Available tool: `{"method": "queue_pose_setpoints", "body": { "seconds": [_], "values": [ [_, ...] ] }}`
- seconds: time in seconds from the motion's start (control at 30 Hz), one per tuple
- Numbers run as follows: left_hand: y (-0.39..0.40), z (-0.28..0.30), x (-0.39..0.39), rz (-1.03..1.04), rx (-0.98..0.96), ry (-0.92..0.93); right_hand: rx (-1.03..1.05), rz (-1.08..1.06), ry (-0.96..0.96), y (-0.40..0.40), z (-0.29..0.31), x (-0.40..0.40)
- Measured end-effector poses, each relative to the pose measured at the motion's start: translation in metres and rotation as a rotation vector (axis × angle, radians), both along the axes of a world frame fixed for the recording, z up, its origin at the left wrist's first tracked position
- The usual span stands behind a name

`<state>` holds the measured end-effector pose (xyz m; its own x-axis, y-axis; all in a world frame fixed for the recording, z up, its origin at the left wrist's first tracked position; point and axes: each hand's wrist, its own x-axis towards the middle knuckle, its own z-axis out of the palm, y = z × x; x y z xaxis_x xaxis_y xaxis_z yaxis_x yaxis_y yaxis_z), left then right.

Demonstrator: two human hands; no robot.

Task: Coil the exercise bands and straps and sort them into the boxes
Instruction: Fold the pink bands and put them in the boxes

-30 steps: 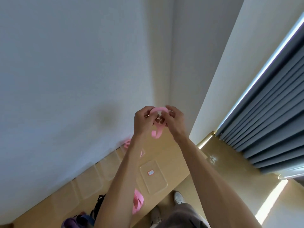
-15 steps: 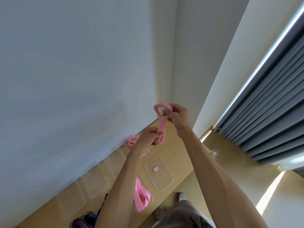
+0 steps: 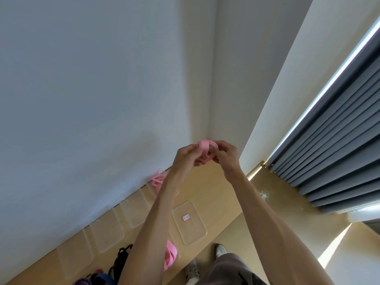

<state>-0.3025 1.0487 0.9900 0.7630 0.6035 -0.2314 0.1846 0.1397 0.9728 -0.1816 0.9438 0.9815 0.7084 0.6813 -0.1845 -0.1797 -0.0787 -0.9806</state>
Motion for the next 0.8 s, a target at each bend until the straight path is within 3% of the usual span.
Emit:
{"method": "queue_pose_setpoints", "body": {
  "seconds": [0.1, 0.2, 0.3, 0.47, 0.63, 0.8],
  "values": [
    [-0.006, -0.012, 0.009, 0.026, 0.388, 0.159, 0.029, -0.023, 0.053, 0.002, 0.002, 0.002],
    [-0.011, -0.016, 0.016, 0.01, 0.525, 0.363, 0.059, -0.028, 0.135, 0.001, 0.004, 0.008],
    [-0.014, -0.016, 0.02, 0.116, 0.443, 0.408, 0.05, 0.1, 0.042, -0.001, 0.004, 0.007],
    [-0.009, -0.007, 0.022, 0.186, 0.183, 0.324, 0.05, 0.237, -0.015, -0.002, 0.0, -0.001],
    [-0.008, -0.001, 0.014, 0.282, -0.089, 0.181, 0.062, 0.191, 0.003, 0.002, 0.005, 0.0],
    [-0.013, 0.008, 0.006, 0.262, -0.115, 0.054, 0.085, 0.224, 0.053, 0.0, -0.001, -0.005]
  ]
}}
